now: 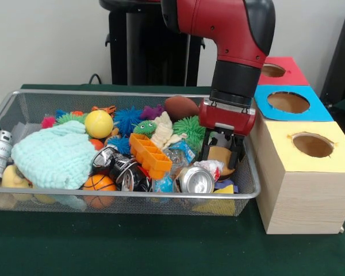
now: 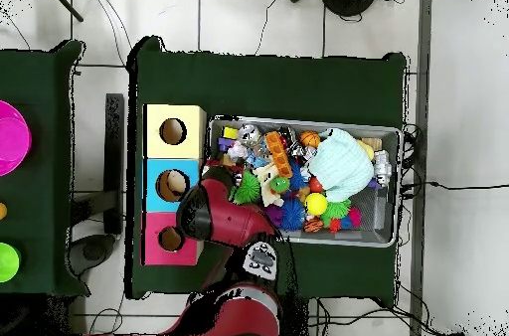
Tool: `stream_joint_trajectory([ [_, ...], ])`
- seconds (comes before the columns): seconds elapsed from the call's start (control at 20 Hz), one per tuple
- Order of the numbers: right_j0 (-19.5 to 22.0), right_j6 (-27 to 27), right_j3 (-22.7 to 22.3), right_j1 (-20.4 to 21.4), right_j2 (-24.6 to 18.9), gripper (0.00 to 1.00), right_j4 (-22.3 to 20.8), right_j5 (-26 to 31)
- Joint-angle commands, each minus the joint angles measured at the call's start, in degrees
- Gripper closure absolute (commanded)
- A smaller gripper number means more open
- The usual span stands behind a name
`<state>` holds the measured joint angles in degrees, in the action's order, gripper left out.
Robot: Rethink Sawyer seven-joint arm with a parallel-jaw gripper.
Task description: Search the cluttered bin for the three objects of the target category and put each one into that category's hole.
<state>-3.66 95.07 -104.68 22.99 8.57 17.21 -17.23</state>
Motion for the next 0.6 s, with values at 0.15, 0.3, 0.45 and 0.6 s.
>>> stream_joint_trajectory([
  [0.15,1.1,18.2,-4.1,2.7,-3.7,0.0,0.0,-6.4],
  [0.3,1.6,18.4,-4.8,4.2,-3.5,0.0,-0.5,-6.4],
  [0.45,2.3,18.9,-3.9,2.9,-3.8,0.0,-0.8,-7.7],
  [0.6,2.1,19.8,-2.1,0.4,-3.5,0.0,0.1,-9.7],
])
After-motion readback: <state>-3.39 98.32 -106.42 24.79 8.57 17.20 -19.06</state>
